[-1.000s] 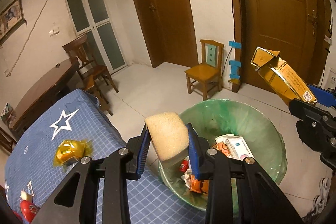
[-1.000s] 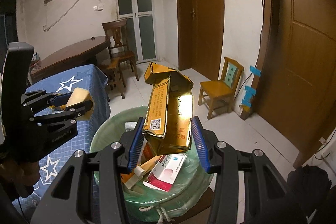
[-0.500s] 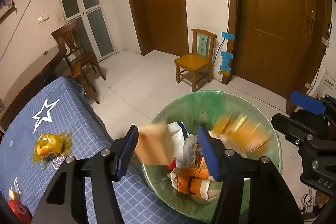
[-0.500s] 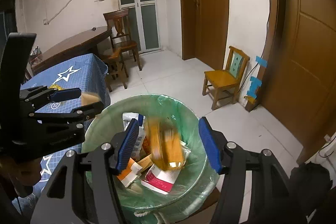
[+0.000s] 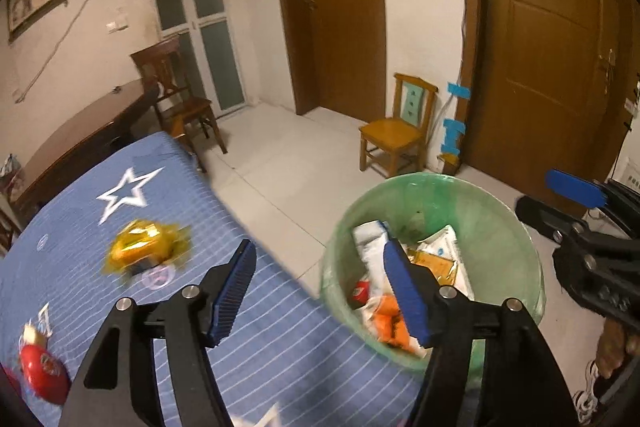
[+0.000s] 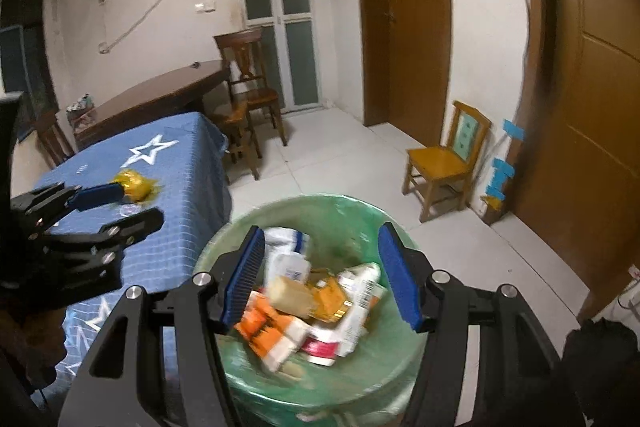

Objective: Collect trash
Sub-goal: 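Swing both open tools back over the table toward the remaining items, then grasp the blue bottle cap with the left tool while the right tool grasps the beige sponge piece, then carry the blue cap and beige sponge piece over the green bin with both tools, then open both tools to drop the cap and sponge piece into the bin, then swing both open tools back over the table toward the scrubber and cloth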

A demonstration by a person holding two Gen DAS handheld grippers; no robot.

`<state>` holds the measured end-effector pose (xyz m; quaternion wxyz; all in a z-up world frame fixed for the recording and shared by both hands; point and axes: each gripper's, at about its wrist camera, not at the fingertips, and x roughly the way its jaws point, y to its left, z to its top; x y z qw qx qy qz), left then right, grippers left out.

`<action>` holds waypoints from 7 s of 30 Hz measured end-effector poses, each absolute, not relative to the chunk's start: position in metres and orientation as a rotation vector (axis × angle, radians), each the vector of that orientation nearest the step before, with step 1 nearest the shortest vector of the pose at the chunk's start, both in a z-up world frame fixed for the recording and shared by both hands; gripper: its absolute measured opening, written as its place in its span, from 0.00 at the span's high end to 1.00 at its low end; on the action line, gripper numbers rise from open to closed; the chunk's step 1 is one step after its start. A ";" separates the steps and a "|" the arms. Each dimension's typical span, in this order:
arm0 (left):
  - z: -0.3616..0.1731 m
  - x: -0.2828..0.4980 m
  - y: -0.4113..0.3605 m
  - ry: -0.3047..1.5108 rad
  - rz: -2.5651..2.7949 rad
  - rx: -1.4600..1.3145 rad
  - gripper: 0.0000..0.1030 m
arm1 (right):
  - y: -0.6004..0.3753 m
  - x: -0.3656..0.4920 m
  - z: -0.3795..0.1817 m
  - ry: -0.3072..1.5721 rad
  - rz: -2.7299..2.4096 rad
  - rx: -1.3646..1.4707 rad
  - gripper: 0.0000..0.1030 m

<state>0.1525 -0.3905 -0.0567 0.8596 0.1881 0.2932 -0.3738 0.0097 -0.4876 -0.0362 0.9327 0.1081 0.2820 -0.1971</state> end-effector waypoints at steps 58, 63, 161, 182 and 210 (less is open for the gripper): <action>-0.114 0.286 0.087 0.966 -0.269 -0.088 0.79 | 0.045 0.351 -0.088 1.256 0.755 -0.649 0.71; -0.097 0.209 0.090 0.966 -0.405 -0.015 0.80 | 0.035 0.251 -0.078 1.224 0.894 -0.800 0.71; -0.056 0.112 -0.492 0.580 -0.902 0.651 0.60 | -0.549 0.017 -0.025 0.780 -0.249 0.267 0.71; -0.062 0.140 -0.469 0.659 -0.875 0.508 0.30 | -0.549 0.030 -0.045 0.805 -0.263 0.280 0.53; -0.017 0.136 -0.056 0.593 -0.424 0.071 0.23 | -0.342 0.038 -0.020 0.520 0.040 0.087 0.25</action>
